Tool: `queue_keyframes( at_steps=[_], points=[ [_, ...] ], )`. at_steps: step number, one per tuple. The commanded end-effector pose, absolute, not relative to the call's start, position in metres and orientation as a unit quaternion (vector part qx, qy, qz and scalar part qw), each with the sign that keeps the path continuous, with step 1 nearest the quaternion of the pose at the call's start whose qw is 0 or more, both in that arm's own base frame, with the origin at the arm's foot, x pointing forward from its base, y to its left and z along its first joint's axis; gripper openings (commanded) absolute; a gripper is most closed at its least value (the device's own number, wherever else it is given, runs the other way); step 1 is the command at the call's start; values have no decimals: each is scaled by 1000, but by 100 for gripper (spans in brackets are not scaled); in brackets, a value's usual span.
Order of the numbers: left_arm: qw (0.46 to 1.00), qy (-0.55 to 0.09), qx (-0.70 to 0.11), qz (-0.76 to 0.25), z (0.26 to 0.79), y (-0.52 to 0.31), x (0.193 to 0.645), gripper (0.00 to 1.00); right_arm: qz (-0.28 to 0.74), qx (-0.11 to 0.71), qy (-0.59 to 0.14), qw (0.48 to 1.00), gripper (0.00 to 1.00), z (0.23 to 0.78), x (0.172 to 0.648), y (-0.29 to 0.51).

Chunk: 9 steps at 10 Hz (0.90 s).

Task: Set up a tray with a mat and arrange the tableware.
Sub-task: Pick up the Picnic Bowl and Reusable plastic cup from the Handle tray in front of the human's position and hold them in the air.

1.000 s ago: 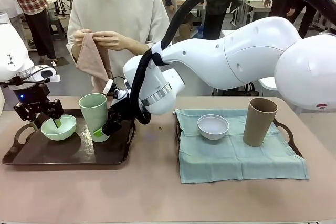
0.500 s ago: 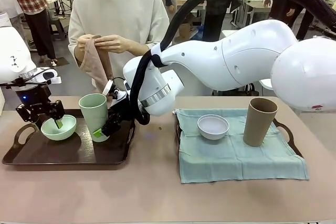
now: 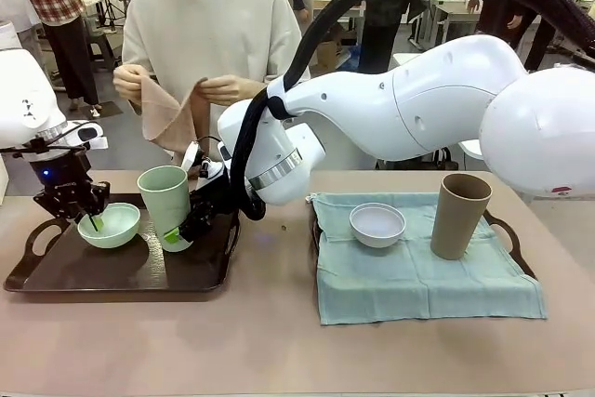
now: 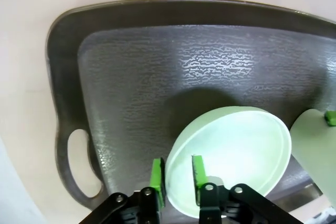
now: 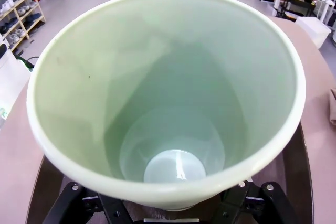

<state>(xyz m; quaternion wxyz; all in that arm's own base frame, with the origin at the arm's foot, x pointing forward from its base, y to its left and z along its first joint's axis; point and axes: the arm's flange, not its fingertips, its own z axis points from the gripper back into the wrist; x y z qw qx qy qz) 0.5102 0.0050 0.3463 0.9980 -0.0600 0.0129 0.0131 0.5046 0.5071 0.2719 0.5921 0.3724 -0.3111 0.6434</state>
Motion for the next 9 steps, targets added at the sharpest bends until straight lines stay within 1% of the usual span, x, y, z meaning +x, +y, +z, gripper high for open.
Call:
queue_keyframes(
  at_steps=[1,2,3,4,5,6,7,9],
  points=[
    [998,17,-57,22,351,7,510,0,649,374,-318,581,21,272,505,505],
    [998,21,-50,20,351,8,510,0,649,373,-319,581,21,271,505,505],
    [999,21,-42,19,352,7,507,0,649,371,-320,583,0,271,505,504],
    [999,23,-35,16,354,6,507,0,648,368,-322,584,21,272,505,503],
    [999,20,-22,18,356,4,504,0,648,362,-327,585,0,276,504,500],
    [1000,24,-13,15,359,2,503,0,650,354,-332,585,21,280,505,496],
    [1000,28,5,-1,363,0,497,0,652,350,-335,584,0,290,503,490],
    [999,45,-3,1,389,3,484,0,651,351,-347,577,1,326,495,476]
  ],
)
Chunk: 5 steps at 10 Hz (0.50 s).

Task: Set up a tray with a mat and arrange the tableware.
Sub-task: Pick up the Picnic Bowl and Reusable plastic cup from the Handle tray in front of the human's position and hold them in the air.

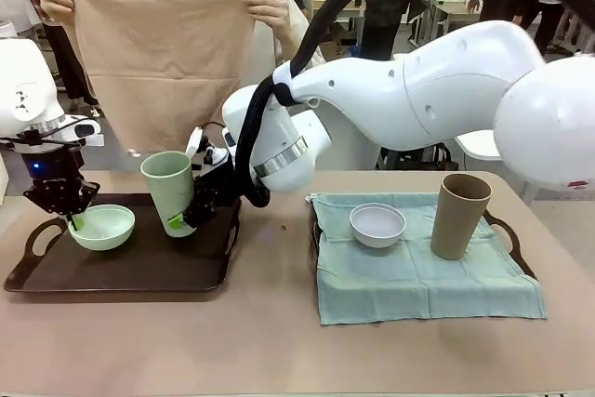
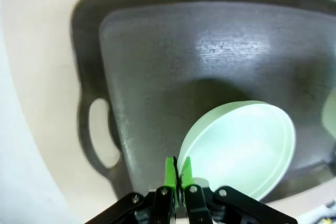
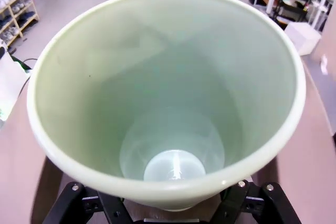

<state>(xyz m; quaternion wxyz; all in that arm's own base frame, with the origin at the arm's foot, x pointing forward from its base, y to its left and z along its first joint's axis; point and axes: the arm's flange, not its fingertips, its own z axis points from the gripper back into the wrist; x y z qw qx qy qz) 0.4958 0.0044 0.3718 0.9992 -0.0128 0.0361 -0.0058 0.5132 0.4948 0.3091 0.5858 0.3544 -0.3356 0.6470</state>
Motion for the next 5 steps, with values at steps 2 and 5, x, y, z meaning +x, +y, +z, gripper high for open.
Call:
queue_keyframes(
  at_steps=[2,5],
  points=[
    [999,35,-25,0,429,7,464,0,649,347,-357,575,1,374,481,461],
    [999,-22,-26,0,509,9,426,0,648,339,-370,573,1,438,461,450]
  ],
)
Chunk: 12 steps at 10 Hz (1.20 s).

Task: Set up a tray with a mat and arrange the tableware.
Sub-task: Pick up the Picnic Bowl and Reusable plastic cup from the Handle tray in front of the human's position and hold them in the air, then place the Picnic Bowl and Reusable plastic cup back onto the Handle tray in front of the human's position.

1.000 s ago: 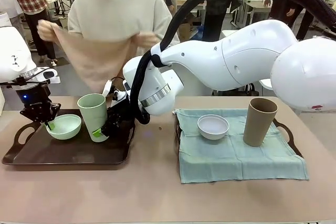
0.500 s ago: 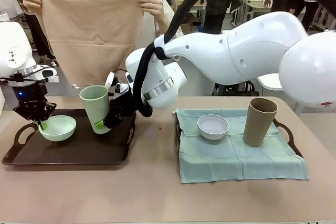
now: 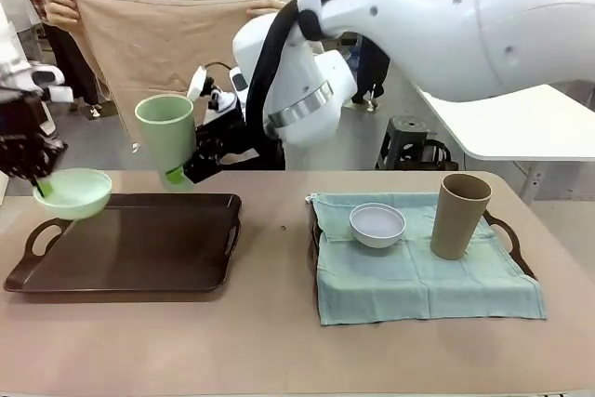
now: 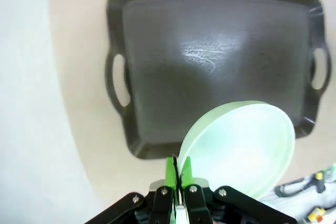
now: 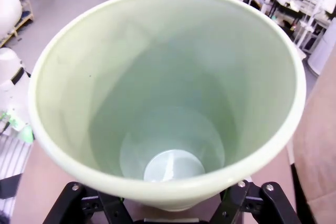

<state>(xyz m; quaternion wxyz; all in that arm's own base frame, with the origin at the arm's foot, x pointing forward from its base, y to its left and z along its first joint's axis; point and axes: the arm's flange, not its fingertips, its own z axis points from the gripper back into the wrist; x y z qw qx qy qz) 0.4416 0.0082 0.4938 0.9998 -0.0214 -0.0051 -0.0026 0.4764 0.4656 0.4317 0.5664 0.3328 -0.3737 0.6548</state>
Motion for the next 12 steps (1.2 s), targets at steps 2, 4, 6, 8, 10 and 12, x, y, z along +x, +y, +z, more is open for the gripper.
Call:
queue_keyframes(
  at_steps=[2,4,6,8,10,12],
  points=[
    [998,-60,-24,14,549,8,402,0,658,328,-377,564,1,471,444,452],
    [999,-48,-22,-3,546,9,412,0,659,335,-367,565,1,473,447,452],
    [999,-48,-22,-3,546,9,412,0,661,325,-382,558,1,482,448,460],
    [999,-48,-22,-3,546,9,412,0,661,325,-382,558,1,482,448,460],
    [999,-48,-22,-3,546,9,412,0,661,325,-382,558,1,482,448,460],
    [999,-48,-22,-3,546,9,412,0,661,325,-382,558,1,482,448,460]
  ],
)
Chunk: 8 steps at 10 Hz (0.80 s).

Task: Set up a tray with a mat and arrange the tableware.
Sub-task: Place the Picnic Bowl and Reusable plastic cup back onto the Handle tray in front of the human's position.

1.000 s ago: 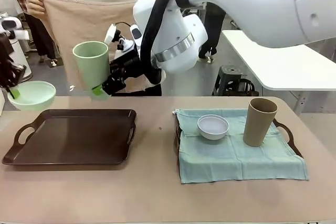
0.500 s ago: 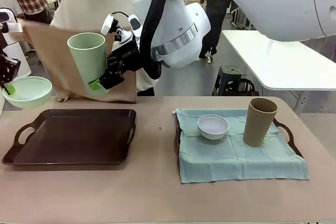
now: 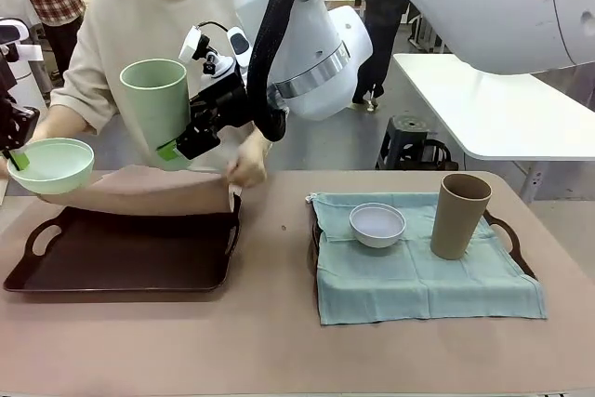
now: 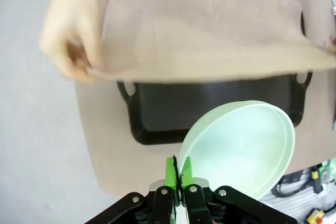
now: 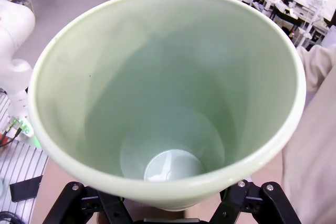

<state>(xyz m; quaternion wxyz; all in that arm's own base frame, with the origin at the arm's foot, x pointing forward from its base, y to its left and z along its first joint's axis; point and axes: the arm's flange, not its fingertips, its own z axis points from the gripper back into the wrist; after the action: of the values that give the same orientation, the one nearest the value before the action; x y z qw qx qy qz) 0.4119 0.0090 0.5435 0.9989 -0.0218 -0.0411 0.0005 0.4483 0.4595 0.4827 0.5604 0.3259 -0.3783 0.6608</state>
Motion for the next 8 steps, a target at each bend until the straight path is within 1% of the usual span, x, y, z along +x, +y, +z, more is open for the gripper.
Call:
queue_keyframes(
  at_steps=[1,8],
  points=[
    [999,-48,-22,-3,546,9,412,0,661,325,-382,558,1,482,448,460],
    [999,-48,-22,-3,546,9,412,0,661,325,-382,558,1,482,448,460]
  ],
)
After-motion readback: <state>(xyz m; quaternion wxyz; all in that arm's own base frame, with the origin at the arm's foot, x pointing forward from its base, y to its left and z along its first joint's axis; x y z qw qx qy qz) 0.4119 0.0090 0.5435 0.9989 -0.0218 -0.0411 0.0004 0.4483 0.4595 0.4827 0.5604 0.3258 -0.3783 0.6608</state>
